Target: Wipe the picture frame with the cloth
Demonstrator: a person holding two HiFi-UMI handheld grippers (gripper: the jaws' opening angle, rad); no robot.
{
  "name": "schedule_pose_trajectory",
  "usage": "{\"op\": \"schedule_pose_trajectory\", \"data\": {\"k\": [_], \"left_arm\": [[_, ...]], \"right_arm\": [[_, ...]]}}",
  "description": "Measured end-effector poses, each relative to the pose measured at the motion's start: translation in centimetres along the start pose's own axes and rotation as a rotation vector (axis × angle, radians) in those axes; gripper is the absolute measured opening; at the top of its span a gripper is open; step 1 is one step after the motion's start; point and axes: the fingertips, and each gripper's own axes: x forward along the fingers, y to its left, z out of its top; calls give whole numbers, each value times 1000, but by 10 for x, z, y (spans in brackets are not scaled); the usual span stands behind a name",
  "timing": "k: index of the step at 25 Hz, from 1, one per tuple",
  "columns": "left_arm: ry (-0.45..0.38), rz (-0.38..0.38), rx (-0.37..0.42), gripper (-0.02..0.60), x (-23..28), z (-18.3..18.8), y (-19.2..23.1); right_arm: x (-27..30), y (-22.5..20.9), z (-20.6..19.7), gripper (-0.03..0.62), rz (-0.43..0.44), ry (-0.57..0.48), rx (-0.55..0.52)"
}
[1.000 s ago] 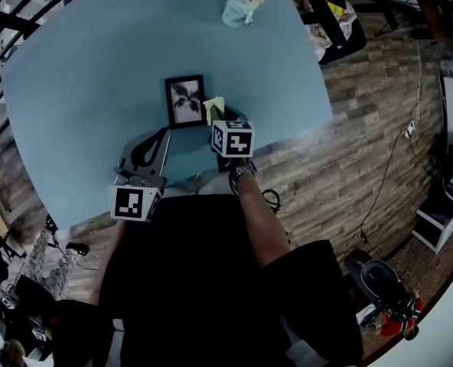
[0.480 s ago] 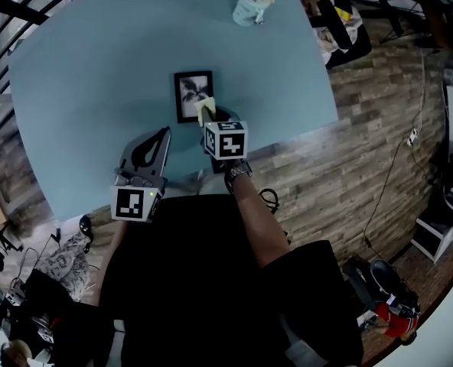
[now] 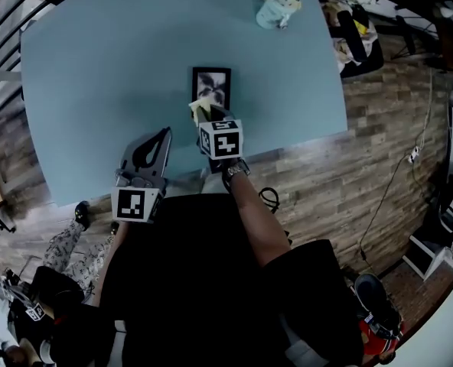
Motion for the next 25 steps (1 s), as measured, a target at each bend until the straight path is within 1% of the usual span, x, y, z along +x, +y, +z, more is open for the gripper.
{"op": "schedule_pose_trajectory", "data": {"k": [3,6,9,12,15,21,25], "left_arm": [[40,23,-8,-3,-3,-5,5],[44,32,-10,-3,-5,-7,7],[29,20,-2,-3,-6,-6,9],[52,25,-15,-3,-4,-8,9],[33,-4,-8,-3,1,-8,5],[47,-26,-7,-3,10,-5,-3],[28,-49,-2,-3,17,-3,-8]], "right_arm": [[7,9,-4,58,17,20,-19],[11,16,-7,58,28,31,-27],[14,19,-8,58,32,34,-32],[14,16,-9,58,28,36,-28],[11,12,-11,58,20,39,-19],[4,3,-13,58,2,33,4],[1,-6,-14,58,-11,24,20]]}}
